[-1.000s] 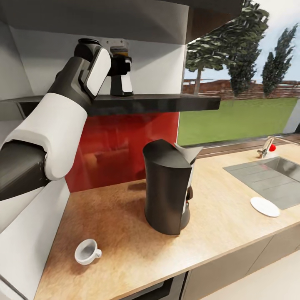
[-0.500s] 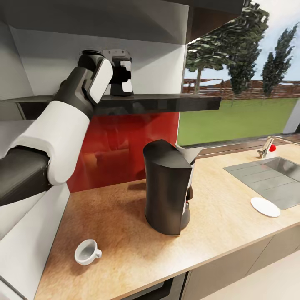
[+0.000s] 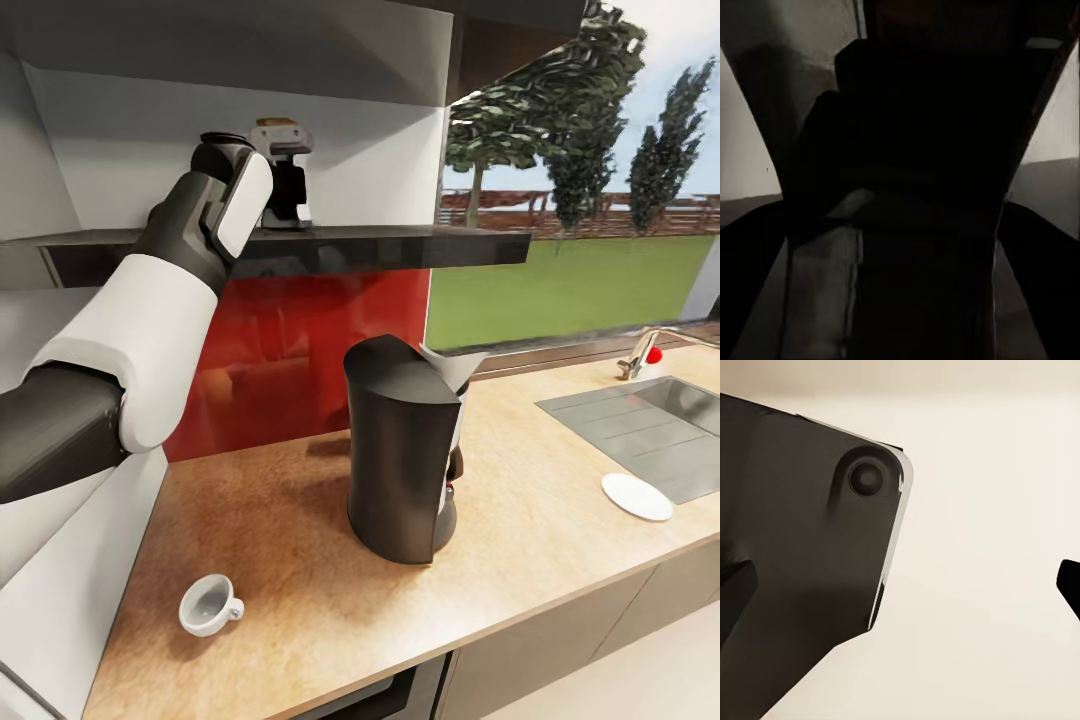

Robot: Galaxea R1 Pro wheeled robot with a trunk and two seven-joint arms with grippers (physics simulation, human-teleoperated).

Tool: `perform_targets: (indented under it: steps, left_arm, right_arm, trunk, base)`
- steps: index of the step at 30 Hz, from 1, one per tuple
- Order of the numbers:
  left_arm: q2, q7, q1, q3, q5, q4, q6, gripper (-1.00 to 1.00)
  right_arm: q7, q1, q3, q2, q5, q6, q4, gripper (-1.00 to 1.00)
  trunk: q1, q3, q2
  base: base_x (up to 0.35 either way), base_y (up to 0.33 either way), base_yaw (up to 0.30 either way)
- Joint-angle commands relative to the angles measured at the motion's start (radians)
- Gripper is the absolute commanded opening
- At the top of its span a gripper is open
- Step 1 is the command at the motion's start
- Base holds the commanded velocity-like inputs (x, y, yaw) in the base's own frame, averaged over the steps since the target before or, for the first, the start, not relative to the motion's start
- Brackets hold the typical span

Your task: Set up a coffee station on the kitchen countertop: keep the coffee maker on the countertop, move the bottle of coffee from the kitchen shelf to the counter next to the coffee maker, place a paper coffee filter on top of the coffee maker, put the saucer next to the coffee maker with the coffee cup on the saucer, and place the electric kettle next to the coffee maker.

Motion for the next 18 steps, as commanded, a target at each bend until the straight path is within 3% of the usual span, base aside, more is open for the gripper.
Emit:
perform_targets:
  steps: [1, 18]
  left_arm:
    - [0.001, 0.008, -0.001, -0.004, 0.009, -0.001, 0.003, -1.00]
    - [0.000, 0.007, -0.001, -0.002, 0.010, -0.003, 0.000, -1.00]
  right_arm:
    - [0.000, 0.000, 0.005, 0.000, -0.001, -0.001, -0.002, 1.00]
    - [0.000, 0.000, 0.005, 0.000, -0.001, -0.001, -0.002, 1.00]
  trunk:
    - [0.001, -0.002, -0.002]
    - [0.001, -0.002, -0.002]
  base:
    - [0.000, 0.000, 0.000]
    - [0.000, 0.000, 0.000]
